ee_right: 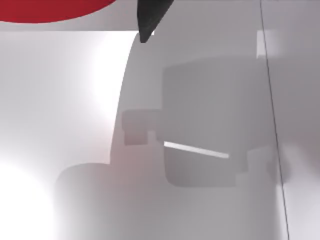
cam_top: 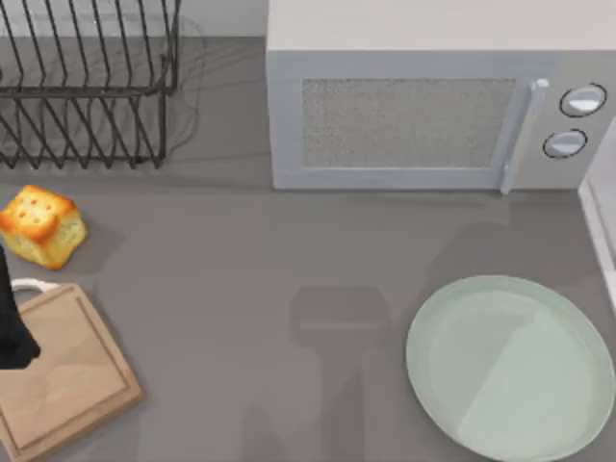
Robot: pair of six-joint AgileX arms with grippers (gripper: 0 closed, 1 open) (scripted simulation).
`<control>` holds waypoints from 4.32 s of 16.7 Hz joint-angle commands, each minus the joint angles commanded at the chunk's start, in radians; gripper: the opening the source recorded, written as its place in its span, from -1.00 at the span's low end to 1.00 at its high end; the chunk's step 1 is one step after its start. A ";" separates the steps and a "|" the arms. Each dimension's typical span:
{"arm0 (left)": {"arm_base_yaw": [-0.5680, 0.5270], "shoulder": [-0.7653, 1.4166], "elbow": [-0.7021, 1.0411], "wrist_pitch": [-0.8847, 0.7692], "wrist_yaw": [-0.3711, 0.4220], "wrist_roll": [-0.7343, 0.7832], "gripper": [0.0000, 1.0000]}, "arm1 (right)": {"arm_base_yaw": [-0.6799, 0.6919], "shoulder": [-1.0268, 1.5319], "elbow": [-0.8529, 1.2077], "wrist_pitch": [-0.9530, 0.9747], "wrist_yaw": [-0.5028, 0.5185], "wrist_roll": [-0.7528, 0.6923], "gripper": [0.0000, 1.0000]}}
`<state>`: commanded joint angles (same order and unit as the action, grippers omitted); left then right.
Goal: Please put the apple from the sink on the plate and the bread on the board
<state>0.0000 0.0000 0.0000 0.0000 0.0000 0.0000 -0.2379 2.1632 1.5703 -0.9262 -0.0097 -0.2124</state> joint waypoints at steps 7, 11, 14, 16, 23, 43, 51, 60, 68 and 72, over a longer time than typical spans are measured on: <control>0.000 0.000 0.000 0.000 0.000 0.000 1.00 | 0.078 -0.110 -0.033 -0.060 0.011 0.105 -1.00; 0.000 0.000 0.000 0.000 0.000 0.000 1.00 | 0.193 -0.212 -0.116 -0.135 0.019 0.245 -1.00; 0.000 0.000 0.000 0.000 0.000 0.000 1.00 | 0.303 -0.292 -0.183 -0.190 0.024 0.367 -1.00; 0.000 0.000 0.000 0.000 0.000 0.000 1.00 | 0.385 -0.342 -0.221 -0.221 0.025 0.449 -1.00; 0.000 0.000 0.000 0.000 0.000 0.000 1.00 | 0.669 -0.475 -0.285 -0.268 0.015 0.681 -1.00; 0.000 0.000 0.000 0.000 0.000 0.000 1.00 | 0.753 -0.509 -0.291 -0.269 0.010 0.739 0.66; 0.000 0.000 0.000 0.000 0.000 0.000 1.00 | 0.753 -0.509 -0.291 -0.269 0.010 0.739 1.00; 0.000 0.000 0.000 0.000 0.000 0.000 1.00 | 0.703 -0.659 -0.410 -0.156 0.010 0.689 1.00; 0.000 0.000 0.000 0.000 0.000 0.000 1.00 | 0.505 -1.348 -0.911 0.307 0.010 0.486 1.00; 0.000 0.000 0.000 0.000 0.000 0.000 1.00 | 0.388 -1.744 -1.203 0.579 0.010 0.366 1.00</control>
<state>0.0000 0.0000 0.0000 0.0000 0.0000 0.0000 0.1502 0.4188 0.3672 -0.3467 0.0000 0.1538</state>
